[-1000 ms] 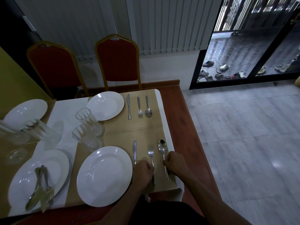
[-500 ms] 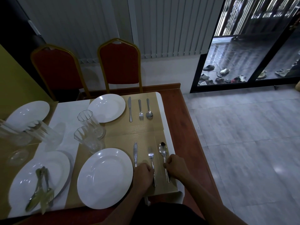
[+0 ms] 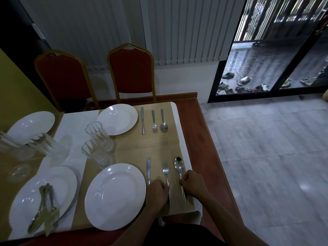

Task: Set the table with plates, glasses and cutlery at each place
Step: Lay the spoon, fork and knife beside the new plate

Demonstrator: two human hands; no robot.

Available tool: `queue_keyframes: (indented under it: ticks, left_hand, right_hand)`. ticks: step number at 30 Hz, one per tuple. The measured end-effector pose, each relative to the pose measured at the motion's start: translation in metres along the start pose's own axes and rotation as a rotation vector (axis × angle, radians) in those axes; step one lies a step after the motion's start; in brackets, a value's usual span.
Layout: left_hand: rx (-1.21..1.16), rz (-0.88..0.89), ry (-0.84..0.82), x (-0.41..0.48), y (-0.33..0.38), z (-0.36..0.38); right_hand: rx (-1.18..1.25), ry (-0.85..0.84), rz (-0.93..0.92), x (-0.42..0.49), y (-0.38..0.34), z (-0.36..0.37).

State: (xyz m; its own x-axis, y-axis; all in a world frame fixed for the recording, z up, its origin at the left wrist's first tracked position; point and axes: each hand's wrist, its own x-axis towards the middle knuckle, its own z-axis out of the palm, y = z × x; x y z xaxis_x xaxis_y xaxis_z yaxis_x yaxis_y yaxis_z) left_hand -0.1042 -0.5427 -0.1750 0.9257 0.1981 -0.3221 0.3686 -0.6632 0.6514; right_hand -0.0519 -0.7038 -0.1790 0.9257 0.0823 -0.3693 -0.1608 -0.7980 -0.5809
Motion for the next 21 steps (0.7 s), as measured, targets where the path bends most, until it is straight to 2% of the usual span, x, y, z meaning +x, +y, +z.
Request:
queue_keyframes:
  ticks: [21]
  left_hand:
    - [-0.025,-0.014,-0.002,-0.0029,0.0005,-0.0024]
  right_hand:
    - [-0.040,0.004,-0.019,0.0024,0.0027,0.0010]
